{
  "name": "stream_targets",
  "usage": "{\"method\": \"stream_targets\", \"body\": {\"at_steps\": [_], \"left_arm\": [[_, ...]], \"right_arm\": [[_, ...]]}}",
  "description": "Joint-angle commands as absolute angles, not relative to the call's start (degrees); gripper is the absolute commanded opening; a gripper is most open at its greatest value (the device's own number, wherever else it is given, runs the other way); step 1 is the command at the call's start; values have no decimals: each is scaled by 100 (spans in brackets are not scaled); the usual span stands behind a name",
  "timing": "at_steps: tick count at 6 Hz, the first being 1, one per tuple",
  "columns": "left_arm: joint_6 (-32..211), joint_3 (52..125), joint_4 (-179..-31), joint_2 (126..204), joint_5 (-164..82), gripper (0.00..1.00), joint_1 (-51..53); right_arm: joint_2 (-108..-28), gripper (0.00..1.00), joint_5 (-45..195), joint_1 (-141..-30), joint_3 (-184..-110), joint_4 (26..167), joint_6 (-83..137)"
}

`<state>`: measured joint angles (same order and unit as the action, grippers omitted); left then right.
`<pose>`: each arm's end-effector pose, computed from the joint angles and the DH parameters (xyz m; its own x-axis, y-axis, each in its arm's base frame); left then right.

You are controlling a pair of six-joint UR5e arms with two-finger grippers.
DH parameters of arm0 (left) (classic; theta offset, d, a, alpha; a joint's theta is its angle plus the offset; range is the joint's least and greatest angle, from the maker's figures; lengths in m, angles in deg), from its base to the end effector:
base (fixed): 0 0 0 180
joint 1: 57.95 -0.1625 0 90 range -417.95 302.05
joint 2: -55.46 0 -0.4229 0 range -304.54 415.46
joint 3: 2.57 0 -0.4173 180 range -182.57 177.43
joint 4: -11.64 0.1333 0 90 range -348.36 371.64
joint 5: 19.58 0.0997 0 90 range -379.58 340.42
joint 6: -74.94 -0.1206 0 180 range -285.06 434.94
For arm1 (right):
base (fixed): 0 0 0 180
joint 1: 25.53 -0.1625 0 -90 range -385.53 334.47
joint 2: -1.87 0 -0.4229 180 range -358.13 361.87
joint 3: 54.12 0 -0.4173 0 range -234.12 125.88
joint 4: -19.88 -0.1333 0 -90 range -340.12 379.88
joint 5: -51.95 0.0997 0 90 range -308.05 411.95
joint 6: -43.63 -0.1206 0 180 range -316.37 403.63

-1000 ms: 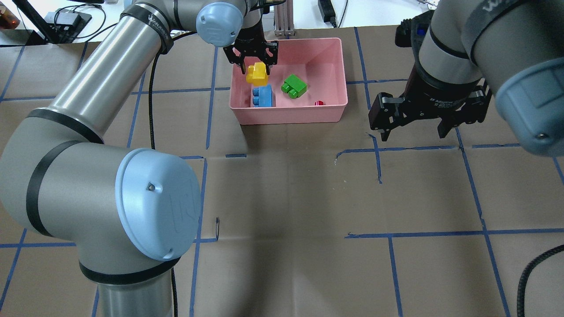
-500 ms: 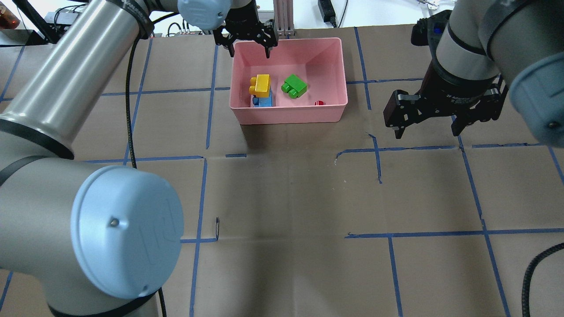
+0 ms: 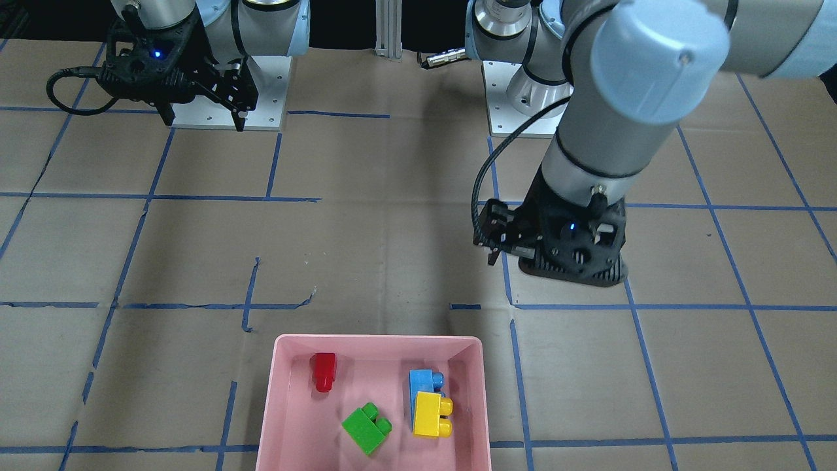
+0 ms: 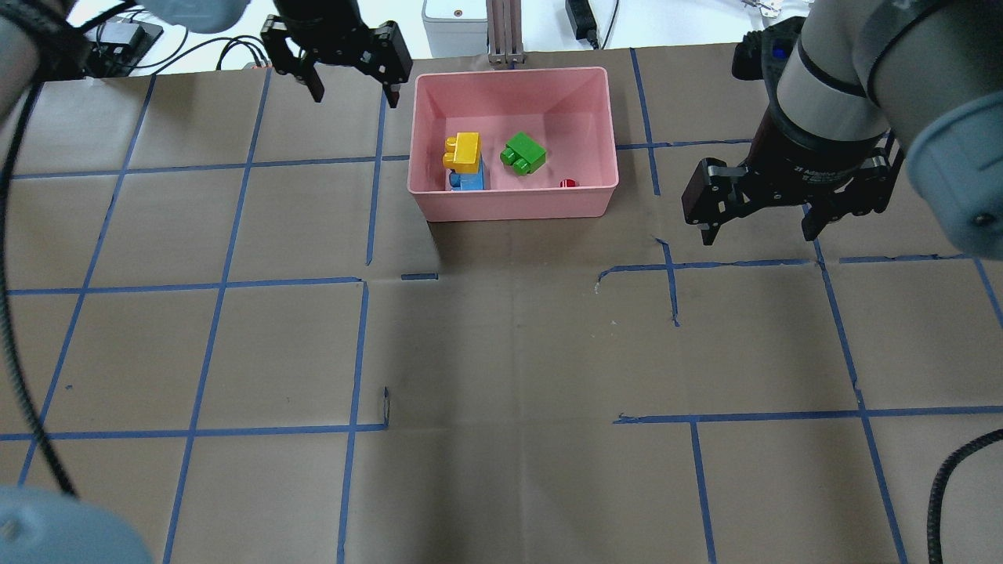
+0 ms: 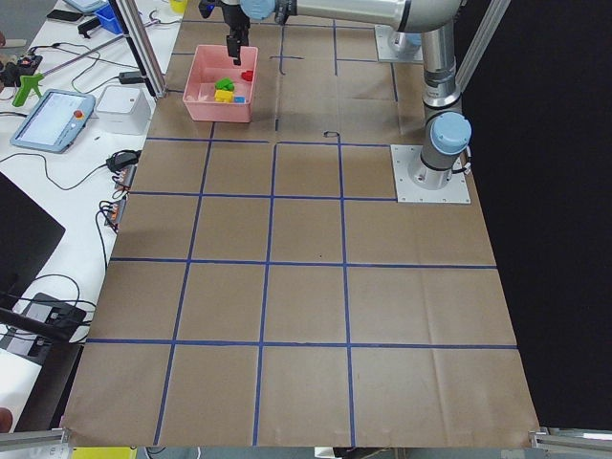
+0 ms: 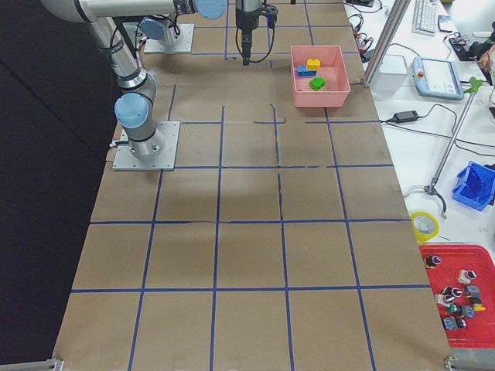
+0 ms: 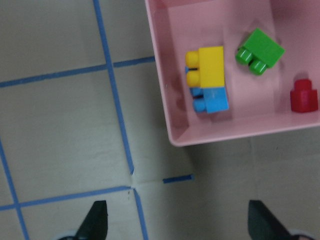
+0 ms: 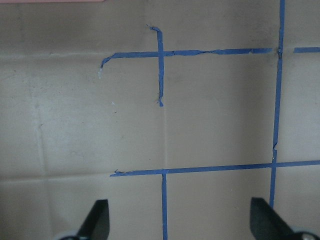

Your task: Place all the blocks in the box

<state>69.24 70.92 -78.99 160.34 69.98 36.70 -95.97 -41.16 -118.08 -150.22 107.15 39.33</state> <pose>-0.1847 -0.6146 0.4643 -0.9837 0.1798 0.0059 0.1796 0.9836 -0.0181 0.1470 -0.4509 0.4720 -0.9980 0.0297 0.0554 0.0304 0.9995 0.0132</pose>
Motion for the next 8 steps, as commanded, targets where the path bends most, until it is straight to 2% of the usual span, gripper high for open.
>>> {"method": "stream_targets", "body": {"at_steps": [1,4,8], "left_arm": [[6660,8063,-7880,15041,7006,100,3539],[6536,8223,-7942,14749,7006,100,3381],[6342,8242,-7942,14730,6998,100,3187]], "right_arm": [[-9569,100,-4095,-11808,-15010,10759,3941],[-9578,100,-4122,-11790,-15010,10786,3950],[-9595,100,-4104,-11772,-15010,10821,3950]]}}
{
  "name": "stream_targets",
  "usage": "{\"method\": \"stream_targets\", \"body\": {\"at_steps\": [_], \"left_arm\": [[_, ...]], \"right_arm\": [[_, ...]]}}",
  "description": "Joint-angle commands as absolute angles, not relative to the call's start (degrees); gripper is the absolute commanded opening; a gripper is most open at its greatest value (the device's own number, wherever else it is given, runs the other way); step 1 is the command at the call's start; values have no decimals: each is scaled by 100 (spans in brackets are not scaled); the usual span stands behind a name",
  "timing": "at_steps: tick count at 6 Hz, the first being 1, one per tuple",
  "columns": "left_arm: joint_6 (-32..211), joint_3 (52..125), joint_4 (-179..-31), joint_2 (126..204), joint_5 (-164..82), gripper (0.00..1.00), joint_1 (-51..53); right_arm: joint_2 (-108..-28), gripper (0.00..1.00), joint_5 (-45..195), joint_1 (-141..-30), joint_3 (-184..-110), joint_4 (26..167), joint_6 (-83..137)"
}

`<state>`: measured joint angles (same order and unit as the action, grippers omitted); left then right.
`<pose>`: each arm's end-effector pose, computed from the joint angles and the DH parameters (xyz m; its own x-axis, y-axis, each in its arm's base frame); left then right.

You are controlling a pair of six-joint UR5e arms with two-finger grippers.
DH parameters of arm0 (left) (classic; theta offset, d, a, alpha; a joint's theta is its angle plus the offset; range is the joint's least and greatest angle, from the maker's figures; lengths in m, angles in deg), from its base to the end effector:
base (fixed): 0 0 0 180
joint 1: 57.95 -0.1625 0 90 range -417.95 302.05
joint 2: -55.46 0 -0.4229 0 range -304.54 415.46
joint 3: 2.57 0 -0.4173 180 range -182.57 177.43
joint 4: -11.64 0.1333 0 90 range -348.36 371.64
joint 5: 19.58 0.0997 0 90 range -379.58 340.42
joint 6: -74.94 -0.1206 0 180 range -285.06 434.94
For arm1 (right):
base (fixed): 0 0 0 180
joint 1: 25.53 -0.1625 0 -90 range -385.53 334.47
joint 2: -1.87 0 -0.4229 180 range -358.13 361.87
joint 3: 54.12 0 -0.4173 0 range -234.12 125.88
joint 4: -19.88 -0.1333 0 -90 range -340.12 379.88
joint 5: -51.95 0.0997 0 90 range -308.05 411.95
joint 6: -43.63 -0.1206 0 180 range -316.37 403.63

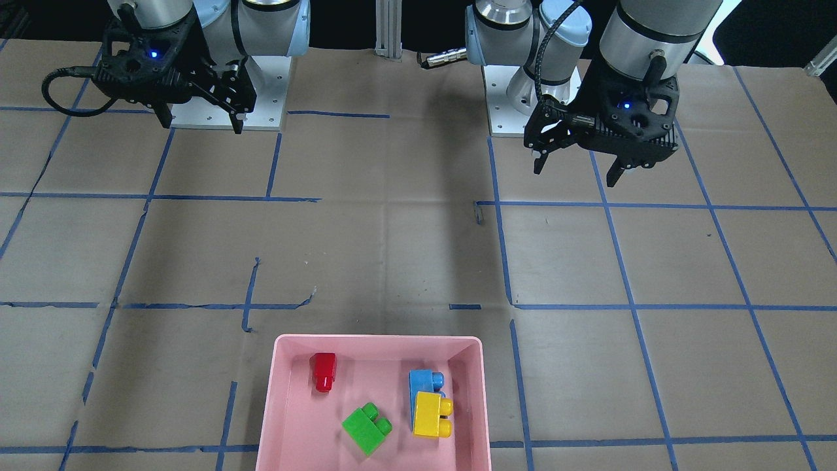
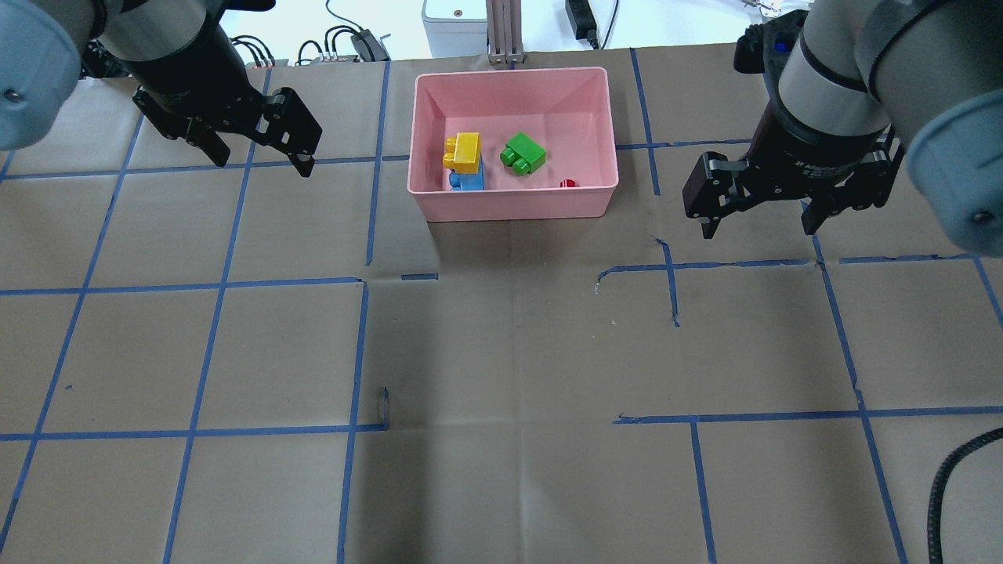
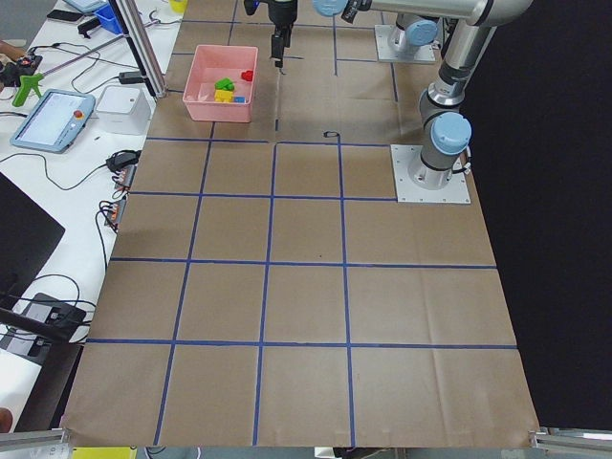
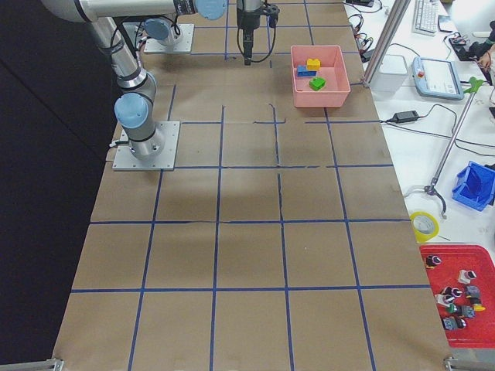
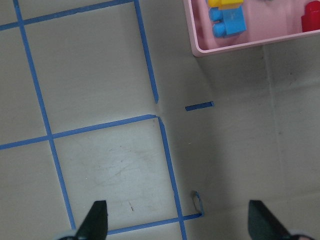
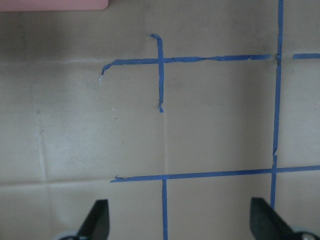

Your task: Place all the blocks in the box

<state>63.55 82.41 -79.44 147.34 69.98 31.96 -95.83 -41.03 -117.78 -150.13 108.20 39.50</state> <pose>-0.1334 -0.5347 0.4911 -0.9806 0.1961 0.0004 0.1959 0.9799 -0.0368 0.1450 -0.4548 0.4735 -0.9981 0.0329 0.0518 0.0327 0.9995 -0.0039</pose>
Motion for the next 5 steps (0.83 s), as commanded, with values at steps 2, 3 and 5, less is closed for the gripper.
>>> {"method": "stream_targets", "body": {"at_steps": [2,3,5], "left_arm": [[6465,8250,-7968,14669,6989,100,3205],[6474,8250,-7968,14669,6963,100,3213],[6640,8407,-7942,14599,6936,100,3214]], "right_arm": [[-9587,100,-4095,-11772,-15001,10821,3950],[-9569,100,-4095,-11772,-14993,10830,3950],[-9560,100,-4095,-11772,-14975,10821,3950]]}}
